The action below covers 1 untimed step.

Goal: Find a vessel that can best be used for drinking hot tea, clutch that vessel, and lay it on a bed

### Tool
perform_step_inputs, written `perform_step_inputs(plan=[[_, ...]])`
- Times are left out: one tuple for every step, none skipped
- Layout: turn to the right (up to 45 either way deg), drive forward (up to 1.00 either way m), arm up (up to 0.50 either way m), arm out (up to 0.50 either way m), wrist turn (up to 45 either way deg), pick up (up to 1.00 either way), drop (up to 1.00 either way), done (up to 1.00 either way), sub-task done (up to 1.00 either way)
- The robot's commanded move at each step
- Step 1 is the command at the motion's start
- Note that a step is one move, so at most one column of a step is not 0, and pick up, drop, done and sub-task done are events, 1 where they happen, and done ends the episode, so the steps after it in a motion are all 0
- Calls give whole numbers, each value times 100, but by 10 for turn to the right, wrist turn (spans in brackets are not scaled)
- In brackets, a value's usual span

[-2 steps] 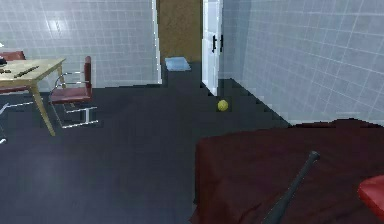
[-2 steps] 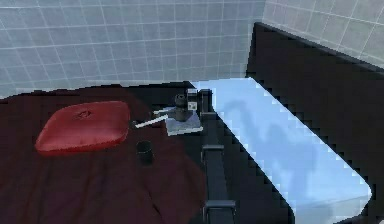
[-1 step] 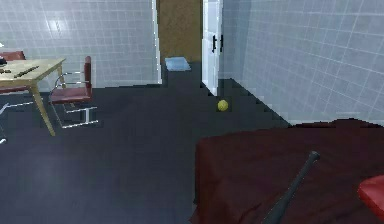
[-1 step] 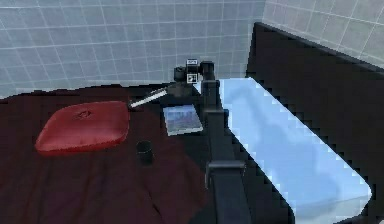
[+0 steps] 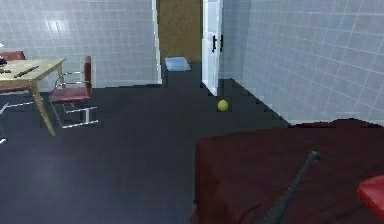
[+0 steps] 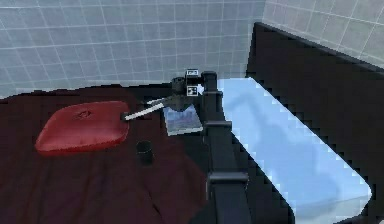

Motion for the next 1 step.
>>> perform_step_inputs(plan=[[0, 0, 0, 0, 0, 0, 0, 100, 0]])
